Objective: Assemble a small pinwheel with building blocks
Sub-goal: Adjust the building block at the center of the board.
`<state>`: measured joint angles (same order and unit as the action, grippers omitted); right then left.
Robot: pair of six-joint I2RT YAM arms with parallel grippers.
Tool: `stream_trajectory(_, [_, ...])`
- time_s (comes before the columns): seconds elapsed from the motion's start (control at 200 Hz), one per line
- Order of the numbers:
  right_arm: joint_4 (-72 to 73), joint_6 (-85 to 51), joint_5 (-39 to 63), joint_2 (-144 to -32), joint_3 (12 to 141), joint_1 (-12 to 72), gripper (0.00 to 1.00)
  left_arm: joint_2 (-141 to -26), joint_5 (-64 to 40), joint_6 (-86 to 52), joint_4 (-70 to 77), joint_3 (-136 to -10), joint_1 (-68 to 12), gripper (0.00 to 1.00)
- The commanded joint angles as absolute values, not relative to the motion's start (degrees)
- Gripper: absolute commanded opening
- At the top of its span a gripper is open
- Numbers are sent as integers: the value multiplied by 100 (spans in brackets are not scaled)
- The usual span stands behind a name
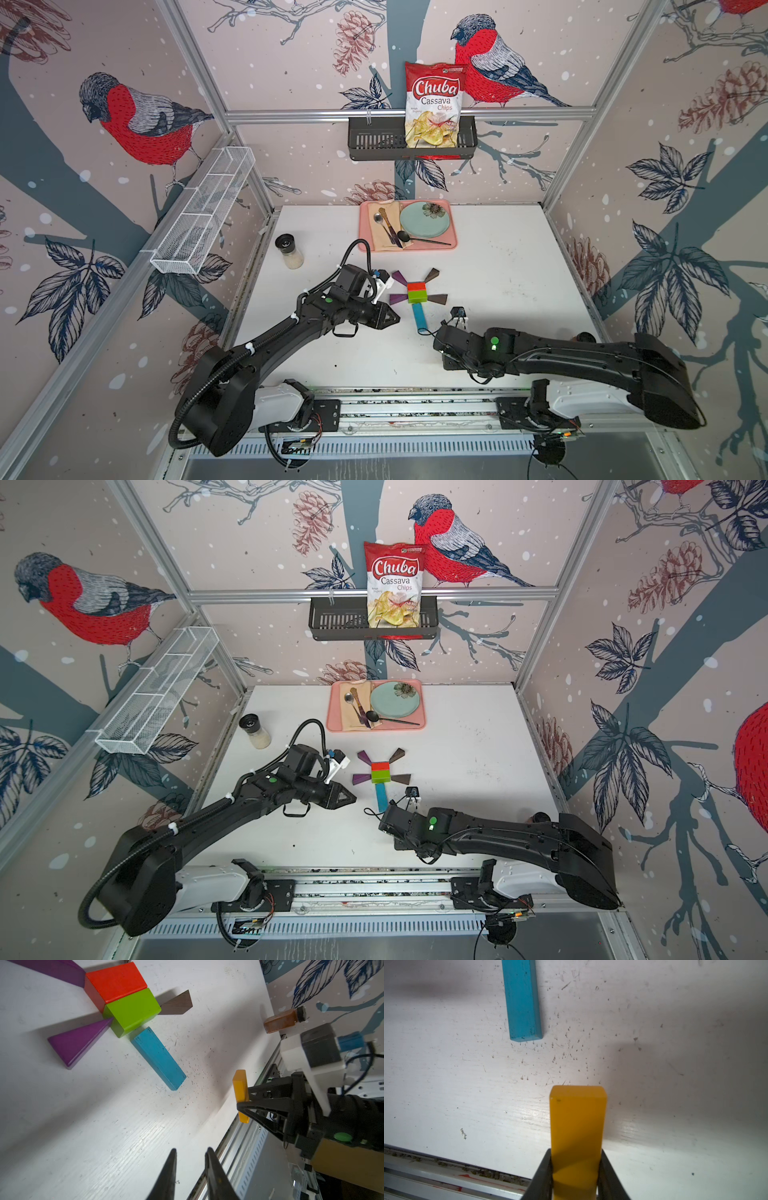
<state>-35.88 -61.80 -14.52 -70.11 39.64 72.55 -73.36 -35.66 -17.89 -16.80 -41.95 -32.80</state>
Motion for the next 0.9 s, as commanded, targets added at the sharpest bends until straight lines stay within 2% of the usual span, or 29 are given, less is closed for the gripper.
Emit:
stream_trajectory(0.0, [-3415, -6188, -1550, -6944, 3877, 7286, 18, -7530, -2840, -2087, -1216, -4162, -3391, 25])
stream_trajectory(0.36, [-3574, -6382, -1801, -6614, 3888, 7364, 18, -8849, -2321, -2161, -601, -4583, -3748, 15])
stream_trajectory(0.896, [-4000, -6629, -1863, -6282, 3873, 7527, 18, -9749, -1896, -2135, -387, -5060, -4025, 13])
